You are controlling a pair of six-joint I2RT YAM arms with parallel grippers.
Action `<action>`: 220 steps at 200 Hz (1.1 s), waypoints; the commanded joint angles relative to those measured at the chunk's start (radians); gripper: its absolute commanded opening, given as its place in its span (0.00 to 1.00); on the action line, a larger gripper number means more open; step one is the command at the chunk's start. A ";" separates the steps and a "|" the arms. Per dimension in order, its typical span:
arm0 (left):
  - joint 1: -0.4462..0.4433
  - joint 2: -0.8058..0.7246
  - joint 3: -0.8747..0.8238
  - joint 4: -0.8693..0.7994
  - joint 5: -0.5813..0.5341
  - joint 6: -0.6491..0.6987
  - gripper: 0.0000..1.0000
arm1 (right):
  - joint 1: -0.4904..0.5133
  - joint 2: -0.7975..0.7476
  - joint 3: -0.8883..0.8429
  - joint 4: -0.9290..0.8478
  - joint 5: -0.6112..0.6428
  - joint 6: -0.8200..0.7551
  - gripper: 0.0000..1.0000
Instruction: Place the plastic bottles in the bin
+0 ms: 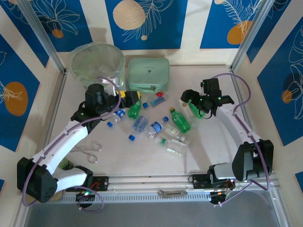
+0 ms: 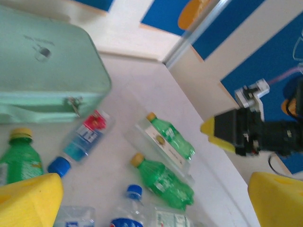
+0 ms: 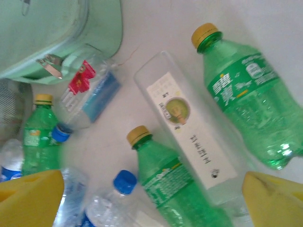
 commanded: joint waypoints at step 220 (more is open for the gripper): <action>-0.059 -0.008 -0.260 0.151 -0.059 -0.122 1.00 | 0.137 0.764 0.648 -0.384 0.289 -0.625 0.79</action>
